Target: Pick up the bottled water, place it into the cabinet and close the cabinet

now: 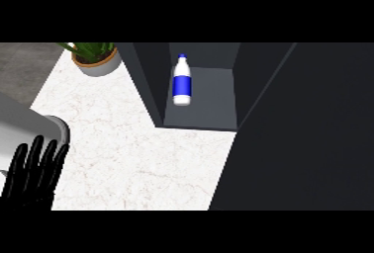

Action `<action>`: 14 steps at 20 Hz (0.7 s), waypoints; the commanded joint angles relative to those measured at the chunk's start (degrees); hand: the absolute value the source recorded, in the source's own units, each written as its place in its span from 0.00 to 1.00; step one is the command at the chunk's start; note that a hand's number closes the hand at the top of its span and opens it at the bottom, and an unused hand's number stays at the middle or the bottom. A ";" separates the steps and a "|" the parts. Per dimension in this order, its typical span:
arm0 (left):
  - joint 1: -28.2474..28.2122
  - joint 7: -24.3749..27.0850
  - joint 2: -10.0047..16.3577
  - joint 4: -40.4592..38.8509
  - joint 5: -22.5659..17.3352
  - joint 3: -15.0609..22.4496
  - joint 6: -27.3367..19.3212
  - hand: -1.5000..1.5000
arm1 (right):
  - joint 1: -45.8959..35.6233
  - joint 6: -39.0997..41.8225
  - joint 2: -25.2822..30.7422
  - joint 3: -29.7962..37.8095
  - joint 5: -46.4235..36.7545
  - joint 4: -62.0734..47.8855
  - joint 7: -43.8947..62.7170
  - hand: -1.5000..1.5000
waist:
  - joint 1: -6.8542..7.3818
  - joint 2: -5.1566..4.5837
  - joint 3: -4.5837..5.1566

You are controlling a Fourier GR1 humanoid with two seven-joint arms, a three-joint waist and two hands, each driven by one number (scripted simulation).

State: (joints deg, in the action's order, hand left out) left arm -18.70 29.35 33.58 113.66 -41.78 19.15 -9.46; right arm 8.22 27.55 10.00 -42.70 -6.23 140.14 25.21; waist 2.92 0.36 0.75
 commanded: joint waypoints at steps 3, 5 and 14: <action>-0.70 0.88 0.40 0.28 -0.44 -0.95 1.44 0.00 | -6.79 -8.18 -9.48 -3.48 -3.30 -4.91 2.96 1.00 | 1.18 -0.39 0.08; -1.35 0.66 1.00 0.45 -0.58 -0.49 2.61 0.00 | -6.64 -7.81 -9.48 -3.00 -3.00 -6.45 2.23 1.00 | 1.69 -0.56 0.09; -1.70 1.54 2.00 -0.02 -1.77 -3.24 4.27 0.00 | -4.77 -9.30 -9.49 -1.61 1.84 -6.93 1.32 1.00 | 2.72 -1.30 0.00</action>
State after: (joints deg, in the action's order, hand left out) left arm -20.25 30.45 35.11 113.86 -43.22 17.03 -5.84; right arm 6.40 28.12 10.27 -41.82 -3.72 139.67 25.45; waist 5.24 -0.65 0.82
